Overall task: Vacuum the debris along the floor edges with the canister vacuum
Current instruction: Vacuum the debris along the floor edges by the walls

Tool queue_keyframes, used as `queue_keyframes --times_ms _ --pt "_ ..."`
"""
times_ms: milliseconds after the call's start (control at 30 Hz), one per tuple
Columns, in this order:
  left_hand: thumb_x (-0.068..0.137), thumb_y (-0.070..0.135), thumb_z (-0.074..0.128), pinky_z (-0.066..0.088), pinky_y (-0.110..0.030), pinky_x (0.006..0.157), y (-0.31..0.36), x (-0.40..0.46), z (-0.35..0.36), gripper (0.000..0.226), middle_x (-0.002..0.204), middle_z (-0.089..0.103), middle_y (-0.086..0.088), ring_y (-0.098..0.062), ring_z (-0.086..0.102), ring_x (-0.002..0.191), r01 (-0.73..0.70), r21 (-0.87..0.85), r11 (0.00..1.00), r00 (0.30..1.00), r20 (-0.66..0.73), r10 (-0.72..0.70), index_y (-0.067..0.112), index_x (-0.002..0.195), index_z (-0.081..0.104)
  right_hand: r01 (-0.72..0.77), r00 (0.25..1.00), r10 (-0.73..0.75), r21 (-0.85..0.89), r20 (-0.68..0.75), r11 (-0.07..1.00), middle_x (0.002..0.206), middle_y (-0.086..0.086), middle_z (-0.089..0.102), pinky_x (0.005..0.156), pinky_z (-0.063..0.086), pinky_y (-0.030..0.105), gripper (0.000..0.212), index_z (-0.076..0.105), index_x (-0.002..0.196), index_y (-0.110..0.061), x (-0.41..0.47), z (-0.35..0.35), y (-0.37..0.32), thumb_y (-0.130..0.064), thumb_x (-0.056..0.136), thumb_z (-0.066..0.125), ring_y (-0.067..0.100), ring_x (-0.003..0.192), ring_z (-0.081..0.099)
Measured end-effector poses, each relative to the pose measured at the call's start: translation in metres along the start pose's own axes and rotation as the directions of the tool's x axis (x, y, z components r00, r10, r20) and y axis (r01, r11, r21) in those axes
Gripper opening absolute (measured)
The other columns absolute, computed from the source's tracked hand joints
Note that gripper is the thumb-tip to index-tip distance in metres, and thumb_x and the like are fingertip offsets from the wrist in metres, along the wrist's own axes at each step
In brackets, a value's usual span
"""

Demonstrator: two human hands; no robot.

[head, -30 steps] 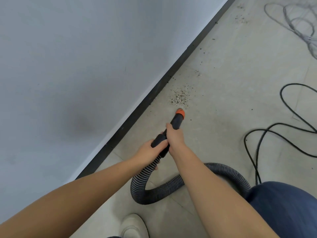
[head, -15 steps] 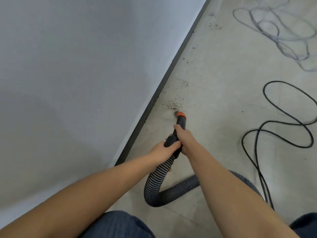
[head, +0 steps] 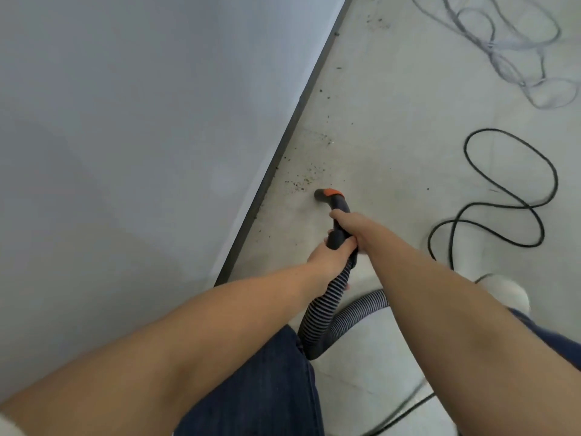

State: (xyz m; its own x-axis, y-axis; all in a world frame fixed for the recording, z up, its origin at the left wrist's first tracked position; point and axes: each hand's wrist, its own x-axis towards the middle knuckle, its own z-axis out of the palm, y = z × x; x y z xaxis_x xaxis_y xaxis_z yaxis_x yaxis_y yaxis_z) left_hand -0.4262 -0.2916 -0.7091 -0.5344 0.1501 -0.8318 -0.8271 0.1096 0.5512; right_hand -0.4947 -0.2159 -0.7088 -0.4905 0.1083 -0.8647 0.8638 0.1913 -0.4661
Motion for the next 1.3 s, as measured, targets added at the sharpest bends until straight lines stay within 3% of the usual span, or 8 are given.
queue_keyframes --times_ms 133,300,433,533,767,933,1100,1300 --pt "0.09 0.052 0.056 0.056 -0.033 0.055 0.006 0.017 0.019 0.049 0.086 0.059 -0.007 -0.026 0.06 0.061 -0.047 0.034 0.998 0.997 -0.059 0.049 0.016 0.124 0.052 0.014 1.0 -0.014 -0.024 -0.004 1.0 0.096 0.015 0.064 0.076 0.055 0.04 0.037 0.047 0.117 0.0 0.023 -0.021 -0.003 -0.032 0.097 0.051 0.029 0.081 0.064" --pt "0.088 0.055 0.055 0.056 -0.034 0.053 0.043 0.057 0.034 0.05 0.087 0.062 -0.009 -0.029 0.061 0.059 -0.095 0.031 0.995 0.988 -0.116 0.098 0.02 0.122 0.051 0.049 0.999 -0.047 -0.085 0.025 0.995 0.086 0.012 0.06 0.088 0.053 0.044 0.035 0.045 0.113 -0.001 0.061 -0.042 -0.043 -0.031 0.096 0.053 0.032 0.085 0.061" --pt "0.089 0.052 0.055 0.05 -0.03 0.049 0.101 0.08 0.039 0.051 0.083 0.058 -0.01 -0.028 0.059 0.053 -0.093 -0.167 0.982 0.991 -0.111 0.075 0.012 0.121 0.051 0.083 0.996 -0.066 -0.299 0.065 0.951 0.094 0.013 0.06 0.081 0.051 0.041 0.037 0.045 0.117 -0.005 0.081 -0.057 -0.109 -0.035 0.095 0.052 0.029 0.084 0.06" --pt "0.089 0.051 0.056 0.052 -0.03 0.052 0.139 0.093 0.052 0.053 0.082 0.057 -0.009 -0.027 0.058 0.05 -0.099 -0.27 0.958 0.992 -0.107 0.072 0.01 0.122 0.051 0.097 0.995 -0.076 -0.406 0.066 0.909 0.097 0.014 0.06 0.091 0.051 0.042 0.035 0.045 0.113 -0.005 0.092 -0.074 -0.147 -0.035 0.095 0.052 0.029 0.089 0.06" --pt "0.09 0.049 0.054 0.058 -0.034 0.057 0.148 0.135 0.085 0.032 0.077 0.06 -0.002 -0.025 0.061 0.055 -0.222 -0.309 0.925 0.966 -0.198 0.166 0.021 0.104 0.053 0.205 0.974 -0.226 -0.491 0.016 0.847 0.088 0.014 0.064 0.062 0.049 0.033 0.034 0.049 0.114 -0.002 0.137 -0.107 -0.158 -0.029 0.094 0.054 0.025 0.071 0.06" --pt "0.089 0.048 0.056 0.058 -0.037 0.059 0.154 0.154 0.102 0.027 0.079 0.06 -0.002 -0.027 0.06 0.055 -0.234 -0.434 0.87 0.954 -0.275 0.12 0.023 0.085 0.047 0.3 0.952 -0.285 -0.513 0.11 0.804 0.078 0.015 0.063 0.082 0.055 0.047 0.024 0.049 0.098 -0.003 0.153 -0.112 -0.166 -0.025 0.094 0.055 0.033 0.075 0.063" --pt "0.09 0.05 0.055 0.058 -0.036 0.057 0.14 0.154 0.128 0.046 0.096 0.061 -0.006 -0.023 0.06 0.054 -0.253 -0.575 0.778 0.921 -0.39 0.011 0.014 0.118 0.048 0.39 0.92 -0.263 -0.618 0.291 0.682 0.075 0.013 0.063 0.068 0.053 0.037 0.015 0.049 0.087 -0.01 0.143 -0.103 -0.157 -0.023 0.094 0.054 0.027 0.063 0.061" --pt "0.093 0.045 0.055 0.056 -0.033 0.053 0.119 0.135 0.146 0.042 0.095 0.063 -0.004 -0.019 0.059 0.055 -0.323 -0.712 0.623 0.888 -0.455 -0.06 0.021 0.125 0.047 0.453 0.881 -0.156 -0.699 0.447 0.554 0.069 0.011 0.061 0.058 0.048 0.028 0.015 0.047 0.085 -0.01 0.123 -0.087 -0.135 -0.021 0.093 0.053 0.022 0.058 0.058"
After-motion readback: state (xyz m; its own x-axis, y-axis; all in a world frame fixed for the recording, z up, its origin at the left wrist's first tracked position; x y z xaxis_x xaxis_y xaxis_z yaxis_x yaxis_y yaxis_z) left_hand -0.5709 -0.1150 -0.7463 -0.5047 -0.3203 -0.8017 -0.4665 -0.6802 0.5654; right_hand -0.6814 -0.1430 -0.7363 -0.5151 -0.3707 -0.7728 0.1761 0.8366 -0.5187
